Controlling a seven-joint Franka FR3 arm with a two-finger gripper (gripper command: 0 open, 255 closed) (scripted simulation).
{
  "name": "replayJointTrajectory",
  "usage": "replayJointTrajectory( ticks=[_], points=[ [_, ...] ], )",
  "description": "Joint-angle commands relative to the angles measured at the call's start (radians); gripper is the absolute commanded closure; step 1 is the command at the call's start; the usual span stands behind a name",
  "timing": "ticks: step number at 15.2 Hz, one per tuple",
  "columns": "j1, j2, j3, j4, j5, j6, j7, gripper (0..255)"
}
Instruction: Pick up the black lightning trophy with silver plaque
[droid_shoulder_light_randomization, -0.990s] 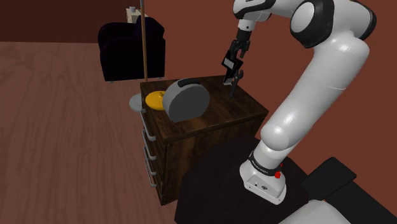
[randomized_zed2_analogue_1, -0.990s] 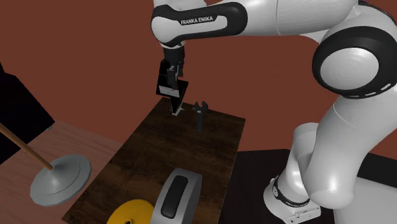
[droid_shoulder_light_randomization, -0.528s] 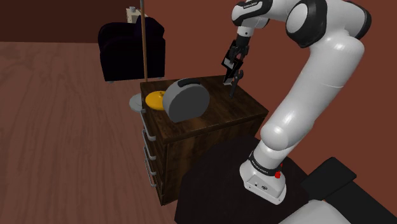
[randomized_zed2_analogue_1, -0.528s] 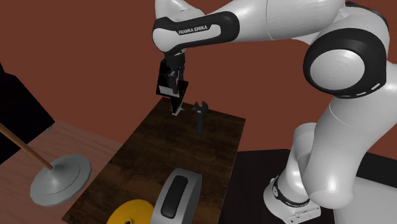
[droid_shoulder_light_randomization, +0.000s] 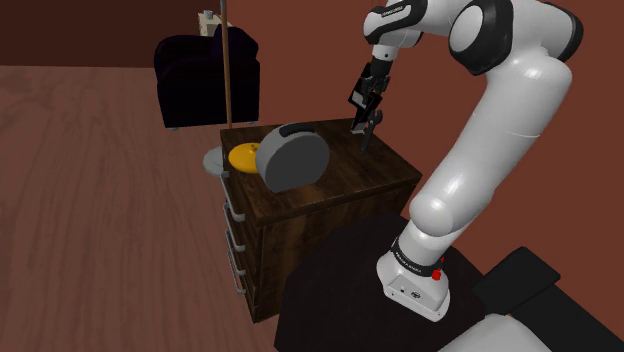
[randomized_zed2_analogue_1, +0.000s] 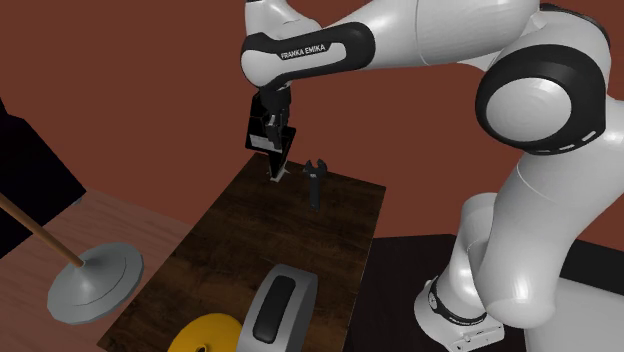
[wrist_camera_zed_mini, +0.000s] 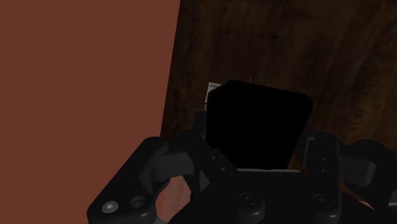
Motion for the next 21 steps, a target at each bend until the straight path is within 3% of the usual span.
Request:
replayJointTrajectory(
  ticks=[1, 4, 21],
  points=[
    [0.000, 0.002, 0.001, -0.001, 0.001, 0.000, -0.001, 255],
    [0.001, 0.001, 0.001, 0.000, 0.000, -0.002, 0.000, 255],
    [0.001, -0.011, 0.001, 0.191, -0.005, -0.204, 0.002, 255]
  ],
)
